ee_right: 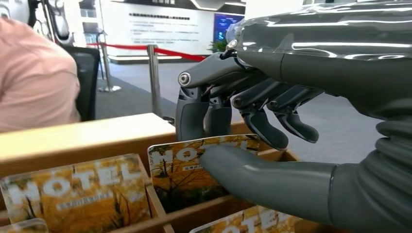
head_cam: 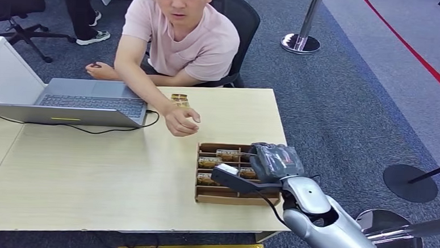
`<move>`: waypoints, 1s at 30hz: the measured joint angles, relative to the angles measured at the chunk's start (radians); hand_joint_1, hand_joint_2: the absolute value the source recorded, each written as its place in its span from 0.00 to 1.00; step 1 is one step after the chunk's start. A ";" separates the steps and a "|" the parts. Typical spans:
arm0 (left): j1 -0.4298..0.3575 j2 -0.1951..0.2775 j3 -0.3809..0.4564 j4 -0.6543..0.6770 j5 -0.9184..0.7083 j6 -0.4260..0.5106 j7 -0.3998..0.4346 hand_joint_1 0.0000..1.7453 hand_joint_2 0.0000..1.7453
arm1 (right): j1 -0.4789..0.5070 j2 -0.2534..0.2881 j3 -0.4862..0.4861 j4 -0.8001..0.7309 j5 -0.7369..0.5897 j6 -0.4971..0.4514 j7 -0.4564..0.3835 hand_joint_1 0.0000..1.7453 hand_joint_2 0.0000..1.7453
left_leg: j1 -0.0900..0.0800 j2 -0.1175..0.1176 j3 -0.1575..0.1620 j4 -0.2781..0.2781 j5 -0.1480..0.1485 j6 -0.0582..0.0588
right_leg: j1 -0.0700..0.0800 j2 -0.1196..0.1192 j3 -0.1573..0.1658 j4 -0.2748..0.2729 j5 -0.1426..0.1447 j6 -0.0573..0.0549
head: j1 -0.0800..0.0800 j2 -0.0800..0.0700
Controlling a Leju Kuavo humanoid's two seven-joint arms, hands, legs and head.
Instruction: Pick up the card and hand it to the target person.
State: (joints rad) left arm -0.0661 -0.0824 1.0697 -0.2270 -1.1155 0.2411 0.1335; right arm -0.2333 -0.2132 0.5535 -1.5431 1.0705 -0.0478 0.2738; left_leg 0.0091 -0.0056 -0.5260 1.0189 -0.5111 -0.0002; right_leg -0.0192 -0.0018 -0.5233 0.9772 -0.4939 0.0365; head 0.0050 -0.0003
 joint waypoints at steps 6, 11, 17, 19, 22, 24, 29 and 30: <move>0.000 0.000 0.001 0.000 0.000 0.002 -0.001 0.00 1.00 | 0.001 0.000 -0.026 -0.091 -0.065 -0.146 -0.117 0.86 1.00 | 0.000 0.000 0.000 0.000 0.000 0.000 | 0.000 0.000 0.000 0.000 0.000 0.000 | 0.000 0.000; 0.000 0.000 0.005 0.000 0.000 0.002 -0.003 0.00 1.00 | 0.002 0.000 -0.066 -0.183 -0.100 -0.240 -0.190 0.86 1.00 | 0.000 0.000 0.000 0.000 0.000 0.000 | 0.000 0.000 0.000 0.000 0.000 0.000 | 0.000 0.000; -0.001 0.000 0.008 0.000 -0.002 0.002 0.000 0.00 1.00 | 0.001 0.015 -0.089 -0.218 -0.103 -0.281 -0.251 0.86 1.00 | 0.000 0.000 0.000 0.000 0.000 0.000 | 0.000 0.000 0.000 0.000 0.000 0.000 | 0.000 0.000; -0.001 0.000 0.008 0.000 -0.004 0.002 0.000 0.00 1.00 | 0.000 0.022 -0.089 -0.215 -0.098 -0.289 -0.269 0.86 1.00 | 0.000 0.000 0.000 0.000 0.000 0.000 | 0.000 0.000 0.000 0.000 0.000 0.000 | 0.000 0.000; -0.002 0.000 0.008 0.000 -0.004 0.002 0.000 0.00 1.00 | -0.001 0.030 -0.091 -0.213 -0.095 -0.294 -0.277 0.86 1.00 | 0.000 0.000 0.000 0.000 0.000 0.000 | 0.000 0.000 0.000 0.000 0.000 0.000 | 0.000 0.000; -0.002 0.000 0.008 0.000 -0.006 0.002 0.000 0.00 1.00 | -0.002 0.034 -0.092 -0.211 -0.089 -0.298 -0.281 0.86 1.00 | 0.000 0.000 -0.001 0.000 0.000 0.000 | 0.000 0.000 0.000 0.000 0.000 0.000 | 0.000 0.000; -0.006 0.000 0.007 0.000 -0.030 0.001 -0.002 0.00 1.00 | -0.038 0.052 -0.084 -0.145 -0.008 -0.352 -0.342 0.86 1.00 | 0.000 0.000 -0.001 0.000 0.000 0.000 | 0.000 0.000 0.000 0.000 0.000 0.000 | 0.000 0.000; -0.007 0.000 0.007 0.000 -0.034 0.000 -0.005 0.00 1.00 | -0.049 0.061 -0.079 -0.108 0.004 -0.378 -0.360 0.86 1.00 | 0.000 0.000 -0.001 0.000 0.000 0.000 | 0.000 0.000 0.000 0.000 0.000 0.000 | 0.000 0.000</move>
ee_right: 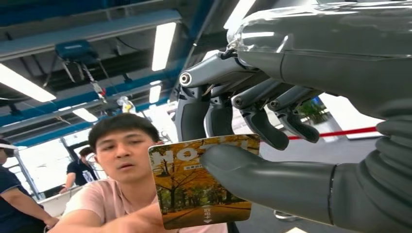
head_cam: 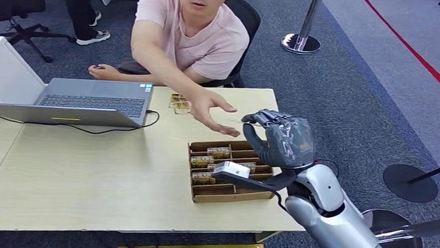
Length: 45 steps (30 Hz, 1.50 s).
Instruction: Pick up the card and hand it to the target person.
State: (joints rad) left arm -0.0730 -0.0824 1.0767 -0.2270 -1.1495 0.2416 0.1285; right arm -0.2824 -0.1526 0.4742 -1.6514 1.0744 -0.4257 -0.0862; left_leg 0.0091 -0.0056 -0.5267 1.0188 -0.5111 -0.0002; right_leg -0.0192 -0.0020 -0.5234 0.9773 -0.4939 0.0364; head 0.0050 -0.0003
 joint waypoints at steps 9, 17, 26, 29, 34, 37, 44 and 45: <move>-0.005 0.000 0.000 0.000 -0.019 -0.010 -0.003 0.00 1.00 | -0.136 0.117 0.040 0.379 0.012 -0.118 -0.042 0.86 1.00 | 0.001 0.000 0.001 0.000 0.001 -0.001 | 0.001 0.001 0.000 0.001 0.000 0.000 | 0.000 0.000; -0.005 0.000 0.000 0.000 -0.021 -0.016 -0.015 0.00 1.00 | -0.213 0.181 0.057 0.553 0.013 -0.119 -0.041 0.00 1.00 | 0.001 0.000 0.000 0.000 0.001 -0.001 | 0.001 0.000 0.000 0.000 0.000 0.000 | 0.000 0.000; -0.004 0.000 0.000 0.000 -0.021 0.004 -0.016 0.00 0.00 | -0.245 0.199 0.063 0.631 0.006 -0.130 -0.043 0.00 1.00 | 0.001 0.000 0.000 0.000 0.001 -0.001 | 0.000 0.000 0.000 0.000 0.000 0.000 | 0.000 0.000; -0.005 0.000 0.000 0.000 -0.021 0.003 -0.015 0.00 0.00 | -0.250 0.200 0.064 0.640 -0.007 -0.141 -0.045 0.00 1.00 | 0.001 0.000 0.000 0.000 0.001 -0.001 | 0.001 0.000 0.000 0.000 0.000 0.000 | 0.000 0.000; -0.005 0.000 0.000 0.000 -0.021 0.002 -0.008 0.00 0.00 | -0.257 0.200 0.055 0.651 -0.114 -0.150 -0.072 0.00 1.00 | 0.001 0.000 0.000 0.000 0.001 -0.001 | 0.000 0.000 0.000 0.000 0.000 0.000 | 0.000 0.000; -0.004 0.000 0.001 0.000 -0.020 0.002 -0.005 0.00 0.00 | -0.260 0.200 0.006 0.648 -0.345 -0.093 -0.119 0.00 1.00 | 0.001 0.000 0.000 0.000 0.001 -0.001 | 0.000 0.000 0.000 0.000 0.000 0.000 | 0.000 0.000; -0.002 0.000 0.012 0.000 -0.019 0.003 0.004 0.00 0.00 | -0.288 0.183 -0.254 0.635 -0.849 0.113 -0.220 0.00 1.00 | 0.000 0.000 0.000 0.001 0.001 -0.001 | 0.000 0.000 0.000 0.000 0.000 0.000 | 0.000 0.000; -0.002 0.001 0.013 0.000 -0.019 0.003 0.004 0.00 0.00 | -0.290 0.181 -0.271 0.635 -0.872 0.124 -0.225 0.00 1.00 | 0.000 0.000 0.000 0.001 0.001 -0.001 | 0.000 0.000 0.000 0.000 0.000 0.000 | 0.000 0.000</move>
